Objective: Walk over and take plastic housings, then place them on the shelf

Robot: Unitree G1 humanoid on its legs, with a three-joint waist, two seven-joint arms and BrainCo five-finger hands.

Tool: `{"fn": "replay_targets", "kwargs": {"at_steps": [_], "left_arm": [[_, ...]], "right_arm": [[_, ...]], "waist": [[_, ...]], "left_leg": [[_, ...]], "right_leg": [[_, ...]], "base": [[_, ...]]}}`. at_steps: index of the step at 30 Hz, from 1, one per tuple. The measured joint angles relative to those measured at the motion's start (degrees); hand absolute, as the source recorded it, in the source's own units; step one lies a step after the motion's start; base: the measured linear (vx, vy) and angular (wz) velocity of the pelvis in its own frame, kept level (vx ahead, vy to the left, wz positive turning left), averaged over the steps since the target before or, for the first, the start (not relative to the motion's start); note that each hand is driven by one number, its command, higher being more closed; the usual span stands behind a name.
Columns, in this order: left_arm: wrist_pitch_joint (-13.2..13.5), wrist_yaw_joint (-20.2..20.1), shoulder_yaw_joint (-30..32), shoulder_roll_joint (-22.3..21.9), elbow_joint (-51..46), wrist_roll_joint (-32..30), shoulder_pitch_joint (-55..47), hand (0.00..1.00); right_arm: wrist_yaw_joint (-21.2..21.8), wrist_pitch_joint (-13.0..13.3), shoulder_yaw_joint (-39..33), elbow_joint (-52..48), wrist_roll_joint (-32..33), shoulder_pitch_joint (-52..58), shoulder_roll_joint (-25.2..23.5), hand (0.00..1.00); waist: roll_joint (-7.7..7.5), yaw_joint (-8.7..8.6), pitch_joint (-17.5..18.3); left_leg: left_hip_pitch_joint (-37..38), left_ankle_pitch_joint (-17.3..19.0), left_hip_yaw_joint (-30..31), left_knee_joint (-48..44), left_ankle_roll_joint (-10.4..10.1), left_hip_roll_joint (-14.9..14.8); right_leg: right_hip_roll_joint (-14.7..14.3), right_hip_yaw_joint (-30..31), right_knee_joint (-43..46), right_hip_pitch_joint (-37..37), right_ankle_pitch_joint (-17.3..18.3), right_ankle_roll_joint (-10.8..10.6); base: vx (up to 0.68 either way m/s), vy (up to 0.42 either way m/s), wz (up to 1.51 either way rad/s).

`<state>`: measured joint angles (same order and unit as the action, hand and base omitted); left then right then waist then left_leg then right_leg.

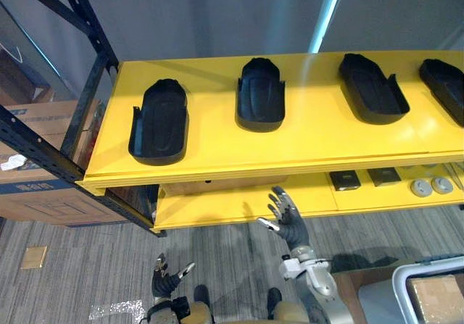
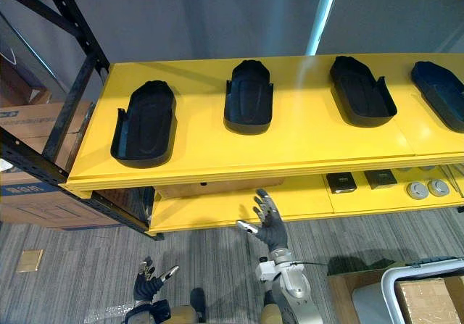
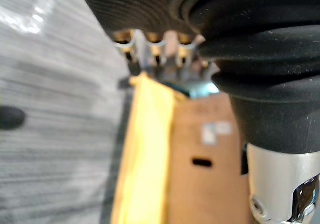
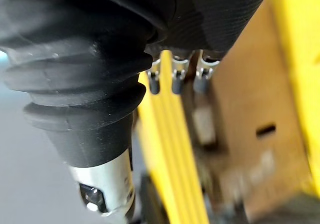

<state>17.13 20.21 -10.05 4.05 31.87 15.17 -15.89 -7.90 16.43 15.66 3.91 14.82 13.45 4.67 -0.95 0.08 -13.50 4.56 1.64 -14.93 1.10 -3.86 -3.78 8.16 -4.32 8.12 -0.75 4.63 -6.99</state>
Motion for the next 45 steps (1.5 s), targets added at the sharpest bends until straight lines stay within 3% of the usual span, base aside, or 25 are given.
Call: {"fn": "replay_targets", "kwargs": {"at_steps": [2,4,5,7,8,10,13,15,17,18,20,21,22,24,26,27,29,32,36,40,45], "left_arm": [[-2.17,-1.90,-1.61,-0.03,-1.68,-0.41,0.05,0.00],[-4.40,-3.86,-2.65,0.36,-2.43,-0.37,-0.81,0.00],[-6.08,-4.14,-2.53,0.78,-4.12,-0.14,-1.97,0.00],[-7.36,-3.97,-2.43,2.80,-4.97,0.99,-2.98,0.00],[-7.85,-3.37,-2.39,4.98,-5.54,2.69,-2.98,0.00],[-8.57,-2.24,-1.96,5.23,-4.40,4.21,-2.47,0.00],[-8.97,-1.06,0.62,2.20,0.41,6.17,-2.19,0.00],[-8.92,-0.87,2.90,0.69,3.82,7.86,-2.07,0.00],[-8.40,-0.76,4.82,0.32,5.43,9.59,-1.97,0.00],[-8.36,-0.75,6.20,0.16,5.80,9.82,-1.98,0.00],[-7.63,-1.17,8.02,-0.35,6.14,9.78,-1.98,0.00],[-7.58,-1.77,9.05,-0.67,6.66,9.49,-1.53,0.00],[-7.47,-2.56,9.41,-0.64,7.06,8.63,-1.20,0.00],[-7.22,-3.86,9.74,-0.62,7.18,6.61,-1.02,0.00],[-7.36,-4.66,10.06,-1.11,7.79,4.16,-0.54,0.00],[-7.57,-5.13,10.27,-1.33,8.66,2.91,0.07,0.00],[-8.99,-6.26,10.53,-0.35,10.73,1.63,2.58,0.00],[-9.84,-6.98,11.62,1.38,13.21,1.86,5.11,0.00],[-11.52,-8.04,13.13,2.50,17.00,6.43,5.31,0.00],[-12.35,-9.52,14.03,2.10,23.19,6.23,4.20,0.00],[-11.96,-9.70,14.38,1.73,23.43,4.50,3.41,0.00]], "right_arm": [[-3.20,0.20,-1.90,0.17,-2.20,1.06,0.51,0.00],[-5.16,0.92,-3.46,0.28,-2.09,1.82,0.55,0.00],[-5.28,1.79,-4.05,0.28,-2.06,2.65,-0.07,0.00],[-4.20,2.91,-3.67,0.25,-2.02,2.80,-0.53,0.00],[-2.86,3.67,-3.75,0.10,-1.95,2.68,-0.75,0.00],[-1.70,3.74,-3.97,0.12,-1.95,2.74,-0.24,0.00],[1.19,4.02,-4.07,0.88,-0.85,2.12,1.51,0.00],[2.88,4.09,-4.03,1.44,0.03,1.37,1.71,0.00],[3.53,4.13,-3.79,1.44,0.02,0.63,1.38,0.00],[2.75,4.14,-4.58,1.60,0.31,1.06,1.01,0.00],[2.60,4.01,-4.98,1.68,0.01,2.80,1.29,0.00],[1.50,3.41,-5.00,1.61,-0.01,2.95,1.40,0.00],[0.44,3.32,-5.77,1.66,0.00,3.30,1.68,0.00],[-0.65,3.46,-7.37,1.47,0.03,2.70,1.90,0.00],[-0.67,3.58,-8.24,-0.22,0.10,1.28,3.19,0.00],[-0.97,3.35,-8.71,-0.45,0.07,0.94,3.49,0.00],[-2.19,3.59,-9.72,-2.08,-0.31,0.71,2.93,0.00],[-4.28,3.41,-9.92,-2.65,0.17,0.08,1.24,0.00],[-4.58,2.06,-7.56,-3.90,-0.47,-0.87,1.27,0.00],[-6.79,0.49,-5.17,-6.12,-5.66,-1.00,3.81,0.00],[-7.17,-1.71,-3.76,-7.96,-6.12,-0.99,4.24,0.00]], "waist": [[-0.26,-1.05,-0.61],[0.12,-1.26,-0.85],[0.20,-1.71,-1.37],[-1.52,-2.28,-1.31],[-3.30,-2.43,-1.32],[-3.60,-2.64,-1.31],[0.71,-2.58,-0.42],[2.64,-2.50,-0.04],[2.65,-2.24,-0.25],[2.14,-2.29,-0.59],[2.21,-1.92,-0.91],[1.20,-2.07,-1.32],[1.23,-2.13,-1.26],[1.37,-2.29,-1.21],[2.05,-2.34,-0.93],[2.93,-2.19,-0.68],[1.44,-2.65,-1.51],[-0.44,-2.47,-2.68],[-0.17,-2.22,-2.89],[1.02,-1.91,-5.04],[0.45,-0.67,-5.76]], "left_leg": [[0.96,1.91,0.24,-1.29,0.47,0.82],[2.70,3.16,-0.47,-2.21,1.06,0.24],[2.97,4.85,-1.51,-4.15,0.53,-1.21],[2.06,5.98,-2.04,-5.75,0.03,-1.65],[1.48,6.20,-2.55,-5.87,-0.47,-0.84],[1.44,6.31,-1.97,-5.90,-1.15,-0.64],[0.37,7.40,-1.26,-6.32,-2.72,-3.05],[-0.77,9.36,-0.23,-9.50,-3.04,-5.18],[-1.92,9.28,0.91,-14.73,-2.80,-6.21],[-4.17,9.30,2.58,-22.04,-2.75,-7.00],[-7.72,8.12,3.57,-33.72,-1.02,-8.78],[-10.51,7.05,3.47,-40.08,0.62,-9.52],[-11.03,9.10,3.00,-38.29,1.06,-9.20],[-11.97,9.40,3.26,-30.07,1.56,-8.14],[-11.90,1.65,3.67,-20.14,0.87,-7.52],[-11.40,1.21,4.99,-18.28,-2.33,-6.95],[-10.52,2.66,5.01,-13.86,-2.99,-5.06],[-10.43,2.77,4.56,-12.73,-2.80,-3.62],[-10.11,3.06,2.45,-12.15,-2.45,-3.71],[-8.51,2.56,2.58,-10.69,-3.30,-4.85],[-7.54,-1.08,3.28,-6.04,-4.58,-6.35]], "right_leg": [[1.20,1.25,9.17,2.87,1.76,-0.20],[1.04,2.77,19.81,7.42,1.04,-0.02],[0.43,2.81,20.15,9.22,2.82,2.10],[0.22,3.12,15.01,10.50,2.65,2.01],[0.62,4.05,8.16,11.10,1.68,1.49],[0.55,4.40,7.33,10.87,-2.61,0.91],[-1.64,2.90,6.13,10.84,-2.44,1.71],[-3.25,1.52,6.67,10.54,-0.58,2.33],[-3.31,0.42,8.32,9.18,1.84,2.99],[-2.99,-0.52,8.31,6.94,2.93,3.28],[-3.27,-0.75,7.73,3.86,3.73,3.85],[-2.60,-0.70,6.54,1.86,3.55,3.79],[-1.67,-0.50,6.01,0.57,3.45,3.73],[-0.27,-0.18,5.60,0.80,3.37,3.57],[0.16,-0.07,5.51,1.35,3.33,2.43],[0.44,0.60,5.62,1.64,3.70,1.01],[1.95,1.38,5.34,3.30,3.08,-0.78],[3.04,1.71,2.29,2.77,0.27,-1.86],[2.97,2.72,-1.71,2.28,-2.36,-2.56],[1.74,2.51,-2.53,0.92,-2.56,-2.43],[-0.21,1.16,-2.57,1.63,-2.82,-1.76]], "base": [[-0.01,0.066,-0.12],[-0.03,0.049,-0.36],[0.00,0.032,-0.34],[0.00,-0.002,-0.22],[0.06,-0.100,0.00],[0.11,-0.113,0.10],[0.21,-0.090,0.10],[0.26,-0.063,0.21],[0.25,-0.071,0.31],[0.25,-0.093,0.24],[0.24,-0.054,-0.02],[0.22,0.010,-0.21],[0.23,0.026,-0.21],[0.19,0.101,-0.18],[0.13,0.157,-0.19],[0.08,0.209,-0.08],[0.06,0.274,-0.01],[-0.02,0.142,-0.07],[-0.04,0.052,-0.29],[-0.03,-0.037,-0.04],[-0.02,-0.056,0.06]]}}
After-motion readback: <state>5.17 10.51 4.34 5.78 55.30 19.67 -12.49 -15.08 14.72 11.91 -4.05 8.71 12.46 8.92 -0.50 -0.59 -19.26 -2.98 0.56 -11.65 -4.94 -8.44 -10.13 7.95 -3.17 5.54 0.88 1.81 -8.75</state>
